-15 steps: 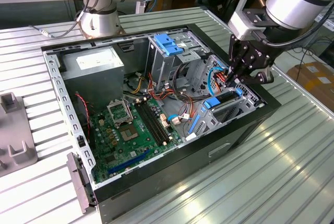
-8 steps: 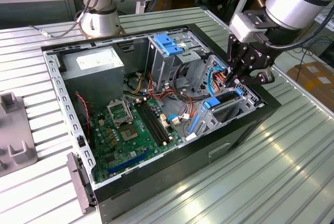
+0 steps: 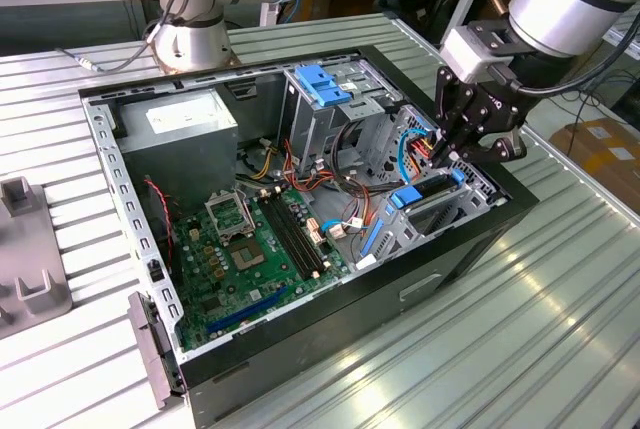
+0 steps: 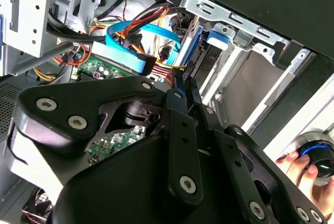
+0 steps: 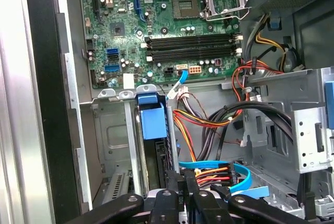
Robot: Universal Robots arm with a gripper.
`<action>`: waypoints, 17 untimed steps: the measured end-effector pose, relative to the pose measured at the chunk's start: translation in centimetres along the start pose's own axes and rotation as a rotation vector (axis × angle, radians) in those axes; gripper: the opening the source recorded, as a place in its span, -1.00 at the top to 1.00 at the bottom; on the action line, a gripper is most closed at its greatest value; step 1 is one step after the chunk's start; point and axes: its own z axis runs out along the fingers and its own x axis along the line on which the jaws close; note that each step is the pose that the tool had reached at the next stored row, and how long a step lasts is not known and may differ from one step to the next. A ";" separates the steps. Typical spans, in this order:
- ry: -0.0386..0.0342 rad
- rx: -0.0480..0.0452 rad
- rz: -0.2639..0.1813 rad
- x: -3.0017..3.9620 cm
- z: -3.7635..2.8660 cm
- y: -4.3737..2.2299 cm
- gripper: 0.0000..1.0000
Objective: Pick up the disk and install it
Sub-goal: 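Insert the first disk wire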
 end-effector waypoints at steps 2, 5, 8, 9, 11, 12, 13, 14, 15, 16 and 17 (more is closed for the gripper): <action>0.0001 0.0000 0.000 0.00 0.05 -0.03 0.65; 0.0001 0.0000 0.000 0.00 0.12 -0.09 0.65; 0.0001 0.0000 0.000 0.01 0.20 -0.11 0.65; 0.0002 0.0000 0.000 0.01 0.22 -0.12 0.65; 0.0001 0.0000 0.000 0.02 0.29 -0.13 0.65; 0.0001 0.0000 0.000 0.02 0.31 -0.13 0.65; 0.0001 0.0000 0.000 0.02 0.33 -0.13 0.65; 0.0001 0.0000 0.000 0.02 0.35 -0.13 0.65; 0.0001 0.0000 0.000 0.03 0.37 -0.14 0.65; 0.0001 0.0000 0.000 0.03 0.40 -0.14 0.65; 0.0002 0.0000 0.000 0.03 0.43 -0.14 0.65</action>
